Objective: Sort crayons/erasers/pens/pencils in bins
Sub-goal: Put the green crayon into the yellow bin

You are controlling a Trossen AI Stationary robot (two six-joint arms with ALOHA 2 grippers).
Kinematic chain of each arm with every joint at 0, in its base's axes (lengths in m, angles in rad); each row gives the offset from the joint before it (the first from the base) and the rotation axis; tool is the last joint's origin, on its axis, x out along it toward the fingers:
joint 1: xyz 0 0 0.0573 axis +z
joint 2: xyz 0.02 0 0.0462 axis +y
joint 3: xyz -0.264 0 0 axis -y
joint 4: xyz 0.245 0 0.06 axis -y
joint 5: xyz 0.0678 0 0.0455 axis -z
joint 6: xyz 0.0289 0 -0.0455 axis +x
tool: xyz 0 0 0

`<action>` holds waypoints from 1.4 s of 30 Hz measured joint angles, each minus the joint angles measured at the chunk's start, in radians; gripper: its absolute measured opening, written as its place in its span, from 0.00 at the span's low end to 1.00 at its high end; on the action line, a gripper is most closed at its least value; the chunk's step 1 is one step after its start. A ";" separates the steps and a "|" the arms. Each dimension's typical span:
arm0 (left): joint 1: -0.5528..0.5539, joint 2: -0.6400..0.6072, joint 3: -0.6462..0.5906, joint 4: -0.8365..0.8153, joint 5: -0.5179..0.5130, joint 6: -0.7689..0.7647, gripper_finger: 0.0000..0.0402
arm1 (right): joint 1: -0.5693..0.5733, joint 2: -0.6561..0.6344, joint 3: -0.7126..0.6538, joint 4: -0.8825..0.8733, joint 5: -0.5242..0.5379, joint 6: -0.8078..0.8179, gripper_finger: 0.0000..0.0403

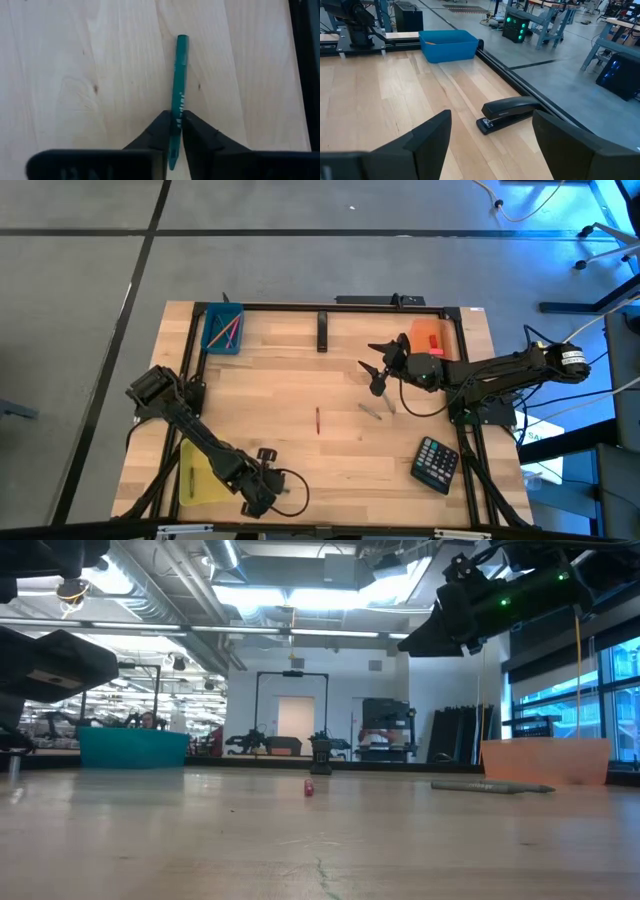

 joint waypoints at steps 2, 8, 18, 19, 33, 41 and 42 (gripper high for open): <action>0.000 0.000 0.000 0.000 0.000 0.000 0.07 | 0.000 0.000 0.000 0.000 0.000 0.000 0.70; 0.000 0.002 -0.001 0.001 0.003 -0.001 0.03 | 0.000 0.000 0.000 0.000 -0.006 0.000 0.70; 0.023 -0.058 -0.007 -0.028 0.036 -0.223 0.05 | 0.000 0.000 0.000 -0.010 -0.008 0.000 0.70; 0.026 -0.071 -0.006 -0.032 0.036 -0.250 0.04 | 0.000 0.000 0.000 -0.013 -0.008 0.000 0.70; 0.021 -0.332 -0.005 -0.421 0.301 -0.496 0.05 | 0.000 0.000 0.000 -0.022 -0.008 0.000 0.70; -0.079 -0.513 -0.003 -0.645 0.291 -0.781 0.03 | 0.000 0.000 0.000 -0.022 -0.008 0.000 0.70; -0.097 -0.520 -0.003 -0.662 0.283 -0.818 0.04 | 0.000 0.000 0.000 -0.022 -0.008 0.000 0.70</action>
